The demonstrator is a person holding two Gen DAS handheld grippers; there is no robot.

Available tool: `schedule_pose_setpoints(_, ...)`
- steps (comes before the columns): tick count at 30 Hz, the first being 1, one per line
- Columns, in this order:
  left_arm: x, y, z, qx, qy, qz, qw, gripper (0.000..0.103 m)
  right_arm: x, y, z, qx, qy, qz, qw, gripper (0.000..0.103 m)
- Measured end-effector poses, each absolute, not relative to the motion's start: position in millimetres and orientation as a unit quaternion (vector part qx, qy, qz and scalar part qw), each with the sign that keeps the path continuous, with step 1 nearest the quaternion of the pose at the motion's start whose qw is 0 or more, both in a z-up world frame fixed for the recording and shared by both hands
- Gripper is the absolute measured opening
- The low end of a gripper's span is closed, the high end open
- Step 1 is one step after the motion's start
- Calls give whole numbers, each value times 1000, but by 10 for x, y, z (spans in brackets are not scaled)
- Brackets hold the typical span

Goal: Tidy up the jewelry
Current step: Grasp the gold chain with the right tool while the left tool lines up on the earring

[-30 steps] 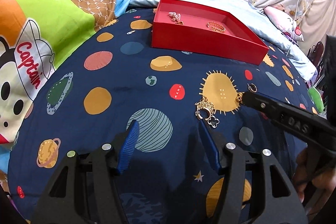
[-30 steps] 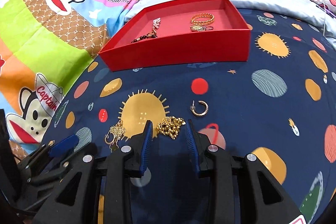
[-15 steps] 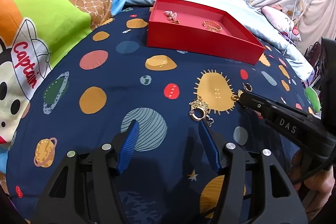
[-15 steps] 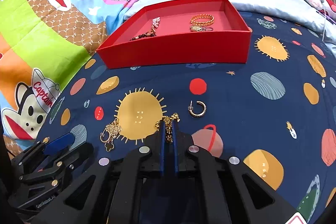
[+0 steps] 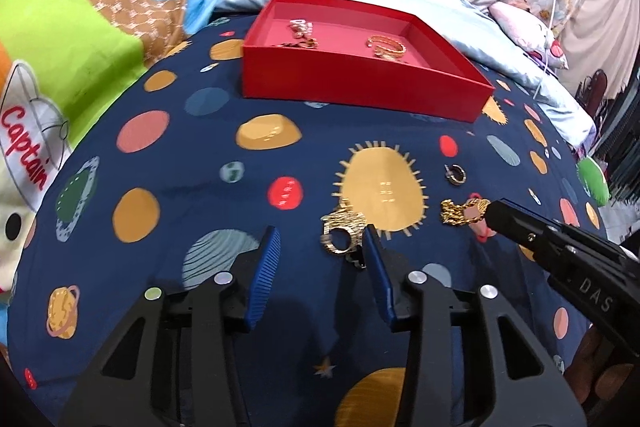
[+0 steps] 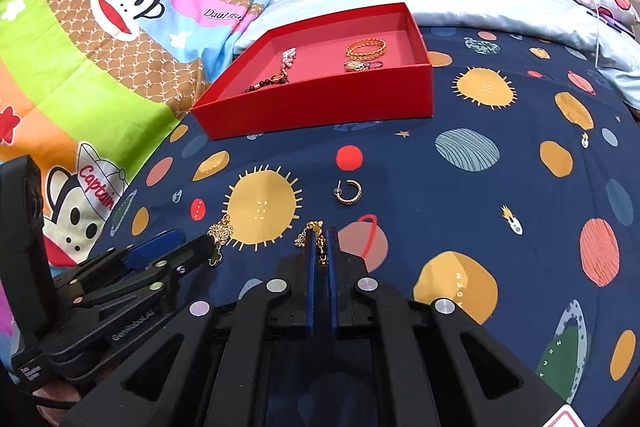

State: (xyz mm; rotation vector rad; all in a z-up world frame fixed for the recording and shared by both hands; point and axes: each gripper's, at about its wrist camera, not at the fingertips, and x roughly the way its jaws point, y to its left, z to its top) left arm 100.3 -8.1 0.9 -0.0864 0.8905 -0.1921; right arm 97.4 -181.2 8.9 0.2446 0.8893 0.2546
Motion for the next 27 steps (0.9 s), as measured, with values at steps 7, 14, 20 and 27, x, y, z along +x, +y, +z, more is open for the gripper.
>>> schedule_pose_setpoints(7, 972, -224, -2, -24, 426, -103, 898, 40, 951, -1885, 79, 127, 427, 121, 887, 5)
schedule_pose_setpoints(14, 1008, -88, -12, -27, 427, -75, 901, 39, 940, -1921, 84, 134, 425, 122, 887, 5)
schedule_pose_setpoints(20, 1025, -55, -17, -19, 425, -66, 902, 35, 928, -1917, 87, 136, 425, 123, 886, 5)
schedule_pose_setpoints(27, 1030, 61, -12, -33, 430, -56, 901, 35, 913, -1900, 86, 138, 426, 123, 886, 5)
